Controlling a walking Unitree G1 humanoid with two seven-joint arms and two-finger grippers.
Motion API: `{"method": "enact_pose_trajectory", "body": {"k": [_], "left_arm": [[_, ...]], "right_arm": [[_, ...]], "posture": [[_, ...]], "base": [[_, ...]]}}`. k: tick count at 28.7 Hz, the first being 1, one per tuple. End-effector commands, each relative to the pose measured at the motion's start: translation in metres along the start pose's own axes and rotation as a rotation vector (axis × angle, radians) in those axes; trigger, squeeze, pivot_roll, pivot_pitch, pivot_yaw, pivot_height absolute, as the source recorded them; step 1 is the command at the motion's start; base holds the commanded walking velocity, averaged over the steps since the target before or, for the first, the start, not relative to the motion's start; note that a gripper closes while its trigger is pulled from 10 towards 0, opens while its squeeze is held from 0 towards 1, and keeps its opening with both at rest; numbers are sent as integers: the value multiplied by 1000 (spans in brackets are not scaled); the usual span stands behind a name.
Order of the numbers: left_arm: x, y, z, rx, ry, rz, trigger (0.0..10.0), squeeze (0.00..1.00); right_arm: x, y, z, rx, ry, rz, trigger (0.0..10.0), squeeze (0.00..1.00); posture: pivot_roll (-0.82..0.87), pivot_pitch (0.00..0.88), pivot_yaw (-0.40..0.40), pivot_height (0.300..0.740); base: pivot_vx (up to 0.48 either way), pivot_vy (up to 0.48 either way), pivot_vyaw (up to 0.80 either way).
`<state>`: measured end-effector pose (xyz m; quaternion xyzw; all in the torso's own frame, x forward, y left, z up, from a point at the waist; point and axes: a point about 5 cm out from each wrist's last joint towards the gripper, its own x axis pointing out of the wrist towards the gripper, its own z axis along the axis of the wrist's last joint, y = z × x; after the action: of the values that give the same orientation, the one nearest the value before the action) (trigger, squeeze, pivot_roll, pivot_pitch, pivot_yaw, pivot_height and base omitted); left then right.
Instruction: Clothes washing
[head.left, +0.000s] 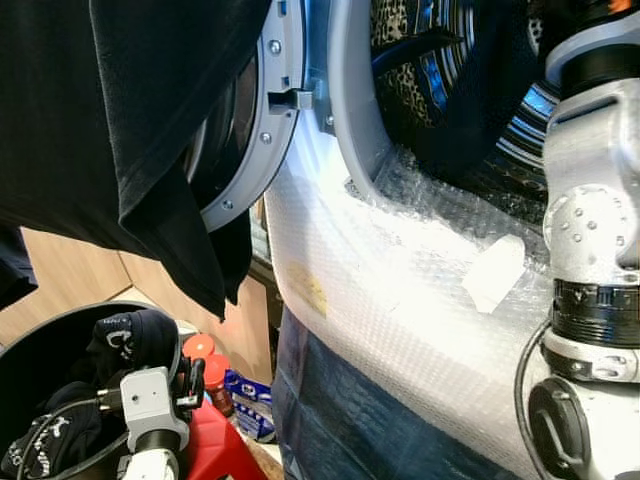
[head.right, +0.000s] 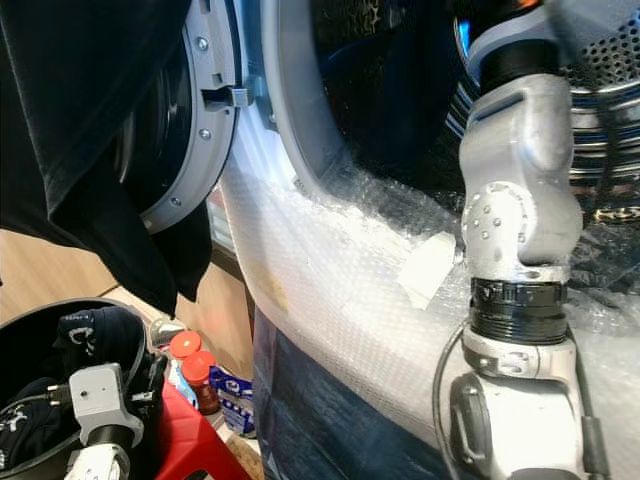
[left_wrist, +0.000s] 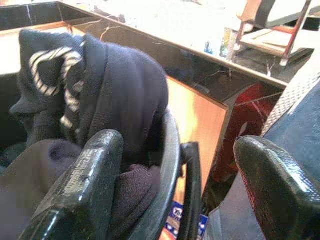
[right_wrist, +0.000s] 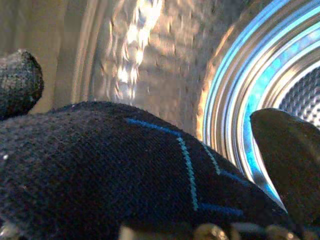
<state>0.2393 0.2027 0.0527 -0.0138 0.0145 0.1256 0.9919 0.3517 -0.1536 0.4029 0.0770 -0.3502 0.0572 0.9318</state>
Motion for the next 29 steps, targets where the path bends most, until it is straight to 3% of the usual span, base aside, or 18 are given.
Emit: {"method": "enact_pose_trajectory", "body": {"k": [1,5,8,9,11,12,15,16,18,20,21,22,23,24,28,29], "left_arm": [[2,-4,-2,8,18,-27,10000,0],[4,-6,-1,12,17,-38,10000,0],[5,-7,0,15,12,-36,10000,0],[5,-7,0,15,12,-36,10000,0],[4,-8,-1,25,14,-42,10000,0],[4,-8,-1,25,14,-42,10000,0],[3,-10,-1,35,12,-49,10000,0],[3,-10,-1,35,12,-49,10000,0],[3,-11,0,40,9,-53,10000,0],[3,-11,0,45,8,-58,10000,0],[3,-13,1,62,5,-79,10000,0],[3,-13,1,62,5,-79,10000,0],[3,-14,2,69,2,-90,10000,0],[3,-15,2,68,3,-91,10000,0],[2,-16,1,68,9,-100,10000,0],[2,-17,1,67,12,-106,10000,0]], "right_arm": [[11,-2,2,-79,13,-11,10000,0],[22,-2,-1,-144,36,-16,10000,0],[37,-8,-4,-265,65,-86,10000,0],[37,-8,-4,-265,65,-86,10000,0],[42,-16,-2,-397,44,-151,10000,0],[42,-16,-2,-397,44,-151,10000,0],[48,-10,7,-843,-89,-107,10000,0],[48,-10,7,-843,-89,-107,10000,0],[51,0,10,-1071,-165,-30,10000,0],[52,4,10,-1161,-200,3,10000,0],[53,10,13,-1347,-271,56,10000,0],[53,10,13,-1347,-271,56,10000,0],[54,13,12,-1493,-315,119,10000,0],[53,16,9,-1543,-333,188,10000,0],[47,20,1,-1577,-386,297,10000,0],[45,17,-5,-1682,-413,346,10000,0]], "posture": [[105,0,-17,740],[107,0,-19,740],[115,0,-26,740],[115,0,-26,740],[126,0,-37,740],[126,0,-37,740],[141,0,-47,740],[141,0,-47,740],[148,0,-51,740],[148,0,-51,740],[149,0,-49,740],[149,0,-49,740],[150,0,-51,740],[150,0,-51,740],[144,0,-48,740],[147,0,-46,740]], "base": [[0,0,0],[0,0,0],[0,0,0],[0,0,0],[0,0,0],[0,0,0],[0,0,0],[0,0,0],[0,0,0],[0,0,0],[0,0,0],[0,0,0],[0,0,0],[0,0,0],[0,0,0],[0,0,0]]}}
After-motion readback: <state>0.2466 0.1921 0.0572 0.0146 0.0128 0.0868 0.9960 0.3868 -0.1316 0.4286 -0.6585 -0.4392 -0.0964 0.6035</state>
